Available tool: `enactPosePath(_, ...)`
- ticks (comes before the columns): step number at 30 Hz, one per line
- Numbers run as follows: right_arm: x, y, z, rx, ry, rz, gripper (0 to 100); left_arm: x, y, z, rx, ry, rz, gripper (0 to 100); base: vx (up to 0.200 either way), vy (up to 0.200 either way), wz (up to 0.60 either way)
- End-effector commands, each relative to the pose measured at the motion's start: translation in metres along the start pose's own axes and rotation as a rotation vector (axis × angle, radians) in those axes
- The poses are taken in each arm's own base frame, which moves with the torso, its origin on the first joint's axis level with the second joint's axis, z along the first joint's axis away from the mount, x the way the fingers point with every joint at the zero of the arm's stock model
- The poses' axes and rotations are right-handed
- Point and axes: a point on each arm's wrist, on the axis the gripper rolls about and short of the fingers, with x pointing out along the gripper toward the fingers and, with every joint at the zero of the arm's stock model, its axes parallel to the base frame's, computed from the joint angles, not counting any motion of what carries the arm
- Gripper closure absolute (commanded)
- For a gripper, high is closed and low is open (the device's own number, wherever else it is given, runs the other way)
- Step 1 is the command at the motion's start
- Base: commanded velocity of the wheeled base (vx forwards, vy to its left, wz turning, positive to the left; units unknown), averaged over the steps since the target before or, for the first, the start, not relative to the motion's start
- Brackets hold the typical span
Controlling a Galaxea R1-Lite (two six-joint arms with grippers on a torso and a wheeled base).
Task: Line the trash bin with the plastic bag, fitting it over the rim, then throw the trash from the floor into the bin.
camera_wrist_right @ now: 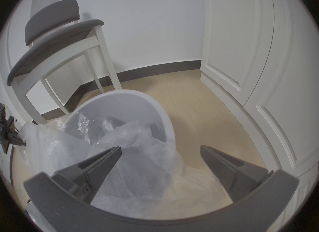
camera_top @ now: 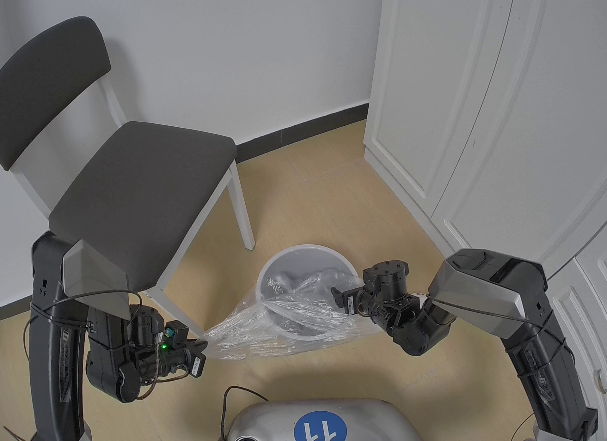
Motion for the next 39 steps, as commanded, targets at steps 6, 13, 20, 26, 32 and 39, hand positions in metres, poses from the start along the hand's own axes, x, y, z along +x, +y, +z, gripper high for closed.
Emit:
enactPosePath(6, -0.031, -0.007, 0.039, 0.013, -0.048, -0.003, 0, 0.0, 0.0, 0.0, -0.001, 0.0, -0.002, 100, 0.0, 0.0, 0.0)
enactPosePath(13, -0.077, -0.009, 0.066, -0.047, -0.068, 0.011, 0, -0.001, -0.001, -0.001, -0.002, 0.006, -0.005, 100, 0.0, 0.0, 0.0)
enactPosePath(20, -0.109, 0.029, 0.04, -0.186, -0.105, 0.109, 0, 0.0, -0.001, -0.001, -0.001, 0.005, -0.004, 100, 0.0, 0.0, 0.0)
enactPosePath(26, -0.128, 0.048, -0.008, -0.367, -0.035, 0.186, 0, -0.001, -0.001, -0.001, -0.002, 0.006, -0.005, 100, 0.0, 0.0, 0.0)
enactPosePath(32, -0.117, 0.04, -0.03, -0.407, 0.028, 0.176, 0, 0.0, -0.002, -0.001, 0.001, 0.006, -0.007, 100, 0.0, 0.0, 0.0)
enactPosePath(39, -0.104, 0.042, -0.05, -0.415, 0.059, 0.189, 0, 0.0, -0.002, 0.0, 0.0, 0.003, -0.006, 100, 0.0, 0.0, 0.0)
